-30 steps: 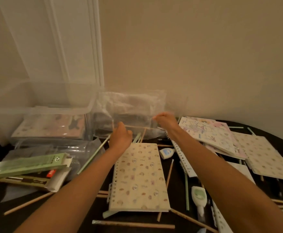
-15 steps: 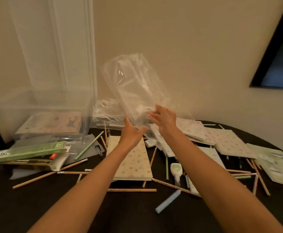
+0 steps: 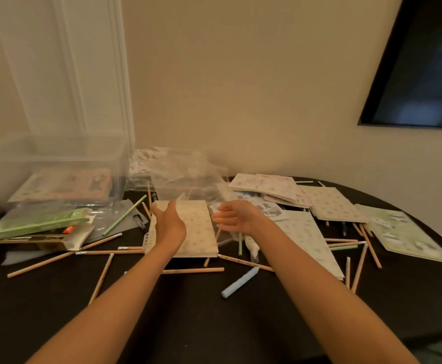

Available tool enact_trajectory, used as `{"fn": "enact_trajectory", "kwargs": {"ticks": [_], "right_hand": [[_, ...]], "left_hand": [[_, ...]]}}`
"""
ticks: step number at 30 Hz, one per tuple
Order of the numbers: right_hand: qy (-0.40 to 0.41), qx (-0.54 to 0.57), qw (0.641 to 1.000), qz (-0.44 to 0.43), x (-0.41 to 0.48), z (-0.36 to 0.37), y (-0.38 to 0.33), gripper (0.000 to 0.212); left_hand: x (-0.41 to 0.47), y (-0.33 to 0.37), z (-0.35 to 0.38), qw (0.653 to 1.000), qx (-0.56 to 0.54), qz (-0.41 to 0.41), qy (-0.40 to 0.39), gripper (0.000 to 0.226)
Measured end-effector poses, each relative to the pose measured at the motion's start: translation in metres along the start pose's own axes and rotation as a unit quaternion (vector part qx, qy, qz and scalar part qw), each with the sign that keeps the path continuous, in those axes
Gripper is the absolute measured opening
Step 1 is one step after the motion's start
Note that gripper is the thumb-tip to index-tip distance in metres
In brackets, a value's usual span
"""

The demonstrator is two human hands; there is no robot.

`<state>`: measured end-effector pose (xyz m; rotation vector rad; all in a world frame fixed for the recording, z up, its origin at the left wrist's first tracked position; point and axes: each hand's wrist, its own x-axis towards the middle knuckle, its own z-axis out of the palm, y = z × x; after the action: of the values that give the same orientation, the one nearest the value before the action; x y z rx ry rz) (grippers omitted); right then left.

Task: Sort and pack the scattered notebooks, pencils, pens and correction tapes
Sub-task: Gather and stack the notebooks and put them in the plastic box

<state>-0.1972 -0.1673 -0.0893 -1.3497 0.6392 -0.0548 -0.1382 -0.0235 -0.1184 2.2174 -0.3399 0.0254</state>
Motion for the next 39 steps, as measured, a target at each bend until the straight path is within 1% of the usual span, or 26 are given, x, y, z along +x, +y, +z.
{"fn": "enact_trajectory", "kwargs": {"ticks": [2,3,4,6,8,10,11,13,15,16,18,20,23,25,27,30,32,35,39], "right_hand": [[-0.007,-0.032,0.999,-0.001,-0.003,-0.01,0.0,0.019],[-0.014,-0.023,1.0,-0.009,-0.004,-0.016,-0.002,0.016],[-0.02,0.009,0.999,-0.024,-0.004,-0.023,-0.003,0.012],[-0.008,0.111,0.991,-0.073,0.0,-0.038,-0.007,0.008],[0.04,0.191,0.974,-0.119,0.006,-0.057,-0.01,0.008],[0.104,0.231,0.958,-0.136,0.016,-0.078,-0.012,0.009],[0.14,0.229,0.954,-0.137,0.023,-0.091,-0.013,0.011],[0.209,0.189,0.951,-0.129,0.036,-0.114,-0.014,0.017],[0.253,0.116,0.952,-0.127,0.052,-0.139,-0.017,0.021],[0.273,0.075,0.951,-0.128,0.061,-0.15,-0.021,0.019],[0.331,0.02,0.937,-0.111,0.077,-0.168,-0.028,0.017],[0.355,-0.016,0.929,-0.101,0.095,-0.182,-0.035,0.026],[0.333,-0.082,0.938,-0.055,0.118,-0.194,-0.046,0.045],[0.306,-0.099,0.947,-0.012,0.129,-0.2,-0.053,0.054],[0.274,-0.067,0.96,0.005,0.138,-0.207,-0.059,0.056],[0.228,0.022,0.973,0.012,0.146,-0.211,-0.062,0.048],[0.21,0.05,0.976,0.0,0.148,-0.209,-0.062,0.038],[0.191,0.071,0.978,-0.042,0.143,-0.202,-0.063,0.029],[0.175,0.124,0.967,-0.139,0.122,-0.198,-0.062,0.034]], "left_hand": [[0.0,0.0,0.003,0.998,0.053,-0.029,0.006,0.05],[-0.001,0.004,0.004,0.996,0.082,-0.038,0.012,0.05],[-0.002,0.009,0.007,0.993,0.109,-0.036,0.021,0.051],[-0.001,0.025,0.015,0.989,0.142,0.003,0.039,0.059],[0.002,0.043,0.028,0.984,0.16,0.068,0.047,0.069],[0.009,0.064,0.044,0.978,0.169,0.119,0.037,0.067],[0.015,0.076,0.053,0.978,0.159,0.132,0.021,0.061],[0.028,0.093,0.068,0.983,0.126,0.132,-0.035,0.049],[0.046,0.106,0.086,0.981,0.112,0.132,-0.09,0.04],[0.057,0.111,0.096,0.979,0.11,0.134,-0.11,0.037],[0.077,0.115,0.113,0.977,0.105,0.133,-0.131,0.033],[0.096,0.116,0.128,0.979,0.097,0.119,-0.135,0.032],[0.124,0.118,0.146,0.985,0.092,0.067,-0.127,0.038],[0.139,0.119,0.158,0.985,0.095,0.024,-0.142,0.041],[0.15,0.118,0.17,0.982,0.09,-0.017,-0.163,0.037],[0.158,0.117,0.181,0.985,0.087,-0.056,-0.138,0.033],[0.16,0.118,0.185,0.986,0.074,-0.075,-0.126,0.034],[0.16,0.12,0.181,0.988,0.019,-0.089,-0.126,0.033],[0.149,0.12,0.164,0.986,-0.09,-0.099,-0.102,0.031]]}}
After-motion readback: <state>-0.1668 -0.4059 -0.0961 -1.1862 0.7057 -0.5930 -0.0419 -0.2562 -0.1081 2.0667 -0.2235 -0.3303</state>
